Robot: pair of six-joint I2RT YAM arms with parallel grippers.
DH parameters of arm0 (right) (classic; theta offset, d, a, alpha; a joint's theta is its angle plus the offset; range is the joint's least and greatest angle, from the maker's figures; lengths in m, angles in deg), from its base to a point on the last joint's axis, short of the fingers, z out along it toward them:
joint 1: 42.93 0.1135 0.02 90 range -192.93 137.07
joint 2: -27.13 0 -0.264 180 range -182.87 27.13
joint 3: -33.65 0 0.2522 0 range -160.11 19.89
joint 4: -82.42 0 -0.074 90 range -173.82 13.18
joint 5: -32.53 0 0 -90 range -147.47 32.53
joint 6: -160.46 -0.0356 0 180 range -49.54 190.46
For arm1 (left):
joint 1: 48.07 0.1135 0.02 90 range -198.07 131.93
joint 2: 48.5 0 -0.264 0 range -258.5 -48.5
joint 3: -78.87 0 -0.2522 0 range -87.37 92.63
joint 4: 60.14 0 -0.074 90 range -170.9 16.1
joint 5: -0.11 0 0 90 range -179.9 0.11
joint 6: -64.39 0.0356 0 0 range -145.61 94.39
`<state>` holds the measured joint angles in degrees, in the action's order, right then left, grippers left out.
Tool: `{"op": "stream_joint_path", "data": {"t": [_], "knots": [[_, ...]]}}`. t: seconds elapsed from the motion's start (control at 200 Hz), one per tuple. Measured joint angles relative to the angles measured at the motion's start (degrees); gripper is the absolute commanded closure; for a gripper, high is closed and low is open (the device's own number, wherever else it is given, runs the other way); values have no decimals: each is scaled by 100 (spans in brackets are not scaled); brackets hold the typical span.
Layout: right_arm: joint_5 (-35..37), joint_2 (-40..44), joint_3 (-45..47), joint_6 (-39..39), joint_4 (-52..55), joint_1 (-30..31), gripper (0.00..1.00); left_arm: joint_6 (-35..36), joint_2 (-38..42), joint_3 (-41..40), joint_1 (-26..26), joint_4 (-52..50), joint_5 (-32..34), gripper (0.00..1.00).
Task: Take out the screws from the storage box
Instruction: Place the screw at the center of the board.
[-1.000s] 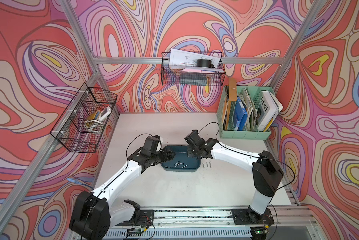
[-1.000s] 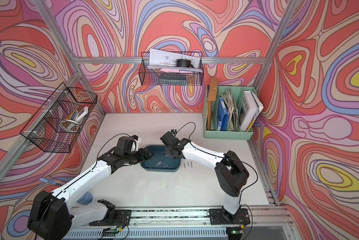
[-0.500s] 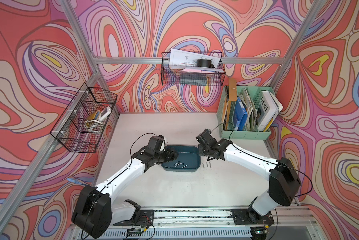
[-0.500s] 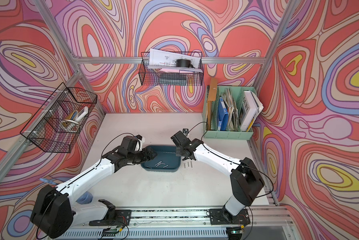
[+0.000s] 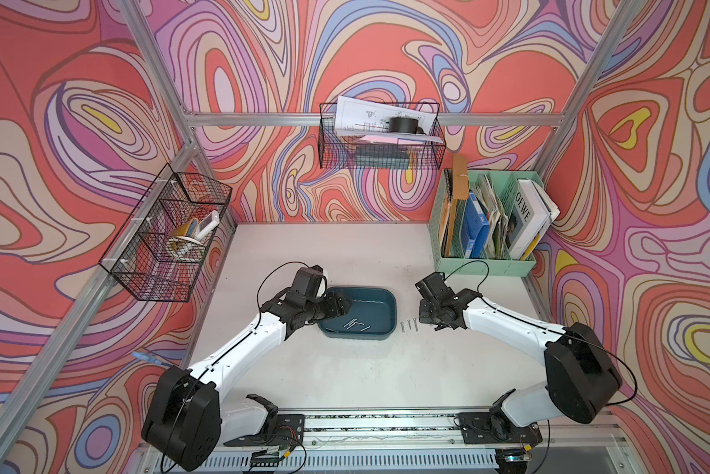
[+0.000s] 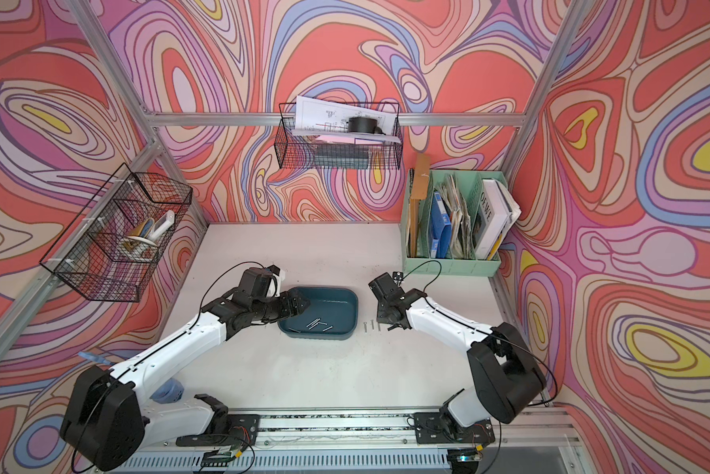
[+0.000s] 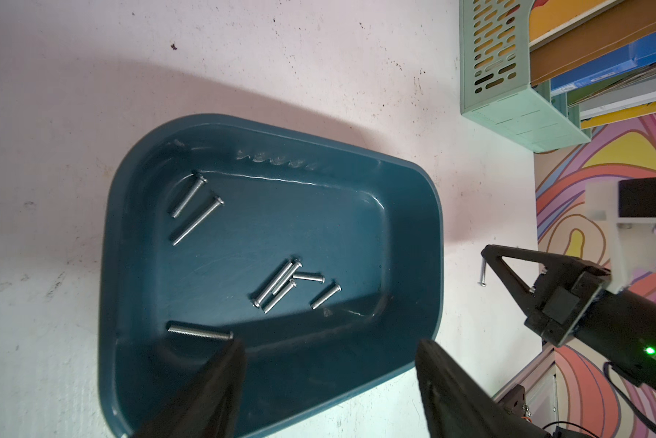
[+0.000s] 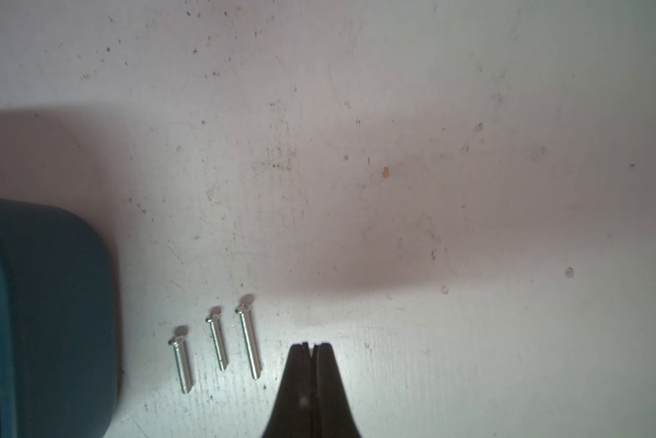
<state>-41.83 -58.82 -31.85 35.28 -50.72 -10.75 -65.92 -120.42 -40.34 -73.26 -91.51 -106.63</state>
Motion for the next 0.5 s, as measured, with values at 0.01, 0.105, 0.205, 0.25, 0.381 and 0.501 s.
{"op": "stream_joint_path", "data": {"t": [0.01,0.105,0.205,0.25,0.381,0.501], "knots": [[-11,-13,11,0,-24,0,100,0,0,0,0,0,0,24],[-105,-175,63,15,-251,-2,100,0,2,2,0,-4,22,23],[-177,-389,68,22,-428,-2,100,2,2,4,0,-17,42,24],[-188,-494,74,22,-492,-2,100,2,2,7,-2,-20,44,24],[-195,-671,127,20,-584,-2,99,2,24,7,-2,-28,44,24],[-197,-872,129,17,-643,-2,98,2,31,13,0,-44,44,24]]}}
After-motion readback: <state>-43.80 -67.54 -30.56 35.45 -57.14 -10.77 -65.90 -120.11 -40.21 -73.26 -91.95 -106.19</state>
